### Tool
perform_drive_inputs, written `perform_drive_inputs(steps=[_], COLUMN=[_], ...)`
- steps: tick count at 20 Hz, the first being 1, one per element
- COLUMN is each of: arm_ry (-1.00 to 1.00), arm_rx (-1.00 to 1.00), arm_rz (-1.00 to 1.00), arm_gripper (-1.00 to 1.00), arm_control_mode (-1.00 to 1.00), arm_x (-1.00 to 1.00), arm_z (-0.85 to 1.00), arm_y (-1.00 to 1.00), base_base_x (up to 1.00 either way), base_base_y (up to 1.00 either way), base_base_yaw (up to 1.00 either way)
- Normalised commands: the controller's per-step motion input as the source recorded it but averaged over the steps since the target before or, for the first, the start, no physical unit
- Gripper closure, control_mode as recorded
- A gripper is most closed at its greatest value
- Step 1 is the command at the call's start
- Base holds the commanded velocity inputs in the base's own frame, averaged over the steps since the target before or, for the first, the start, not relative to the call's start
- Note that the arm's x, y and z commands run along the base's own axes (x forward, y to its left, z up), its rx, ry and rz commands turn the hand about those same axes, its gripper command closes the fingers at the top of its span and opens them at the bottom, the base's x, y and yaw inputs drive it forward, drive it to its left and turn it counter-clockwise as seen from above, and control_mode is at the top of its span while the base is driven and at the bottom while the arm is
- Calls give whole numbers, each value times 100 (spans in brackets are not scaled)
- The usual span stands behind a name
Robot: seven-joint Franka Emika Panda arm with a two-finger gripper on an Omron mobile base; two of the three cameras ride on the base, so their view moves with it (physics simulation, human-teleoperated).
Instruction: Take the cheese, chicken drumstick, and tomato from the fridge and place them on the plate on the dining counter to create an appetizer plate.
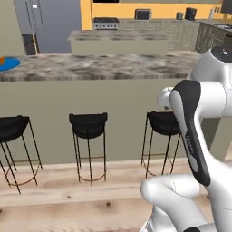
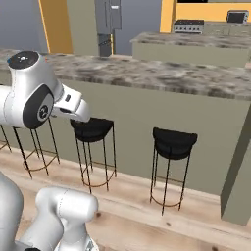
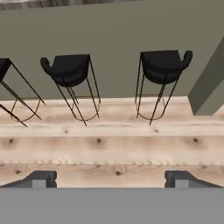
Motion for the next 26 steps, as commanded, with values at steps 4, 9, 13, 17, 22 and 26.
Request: perform_drive_inputs(steps=[4,9,13,17,22,26], arm_ry=[0,0,0,0,0,0], arm_rx=[0,0,0,0,0,0], arm_rz=[0,0,0,0,0,0], arm_gripper=[-100,-100,-100,-100,-100,-100], arm_control_mode=[100,100,100,100,100,100], arm_x=[0,0,0,0,0,0], arm_z=[0,0,0,0,0,0], arm_y=[0,0,0,0,0,0], base_base_x=[-70,-50,-28,6,67,100], base_base_y=[-100,-100,-100,-100,-100,-100], base_base_yaw=[0,-4,-8,-13,-16,-13])
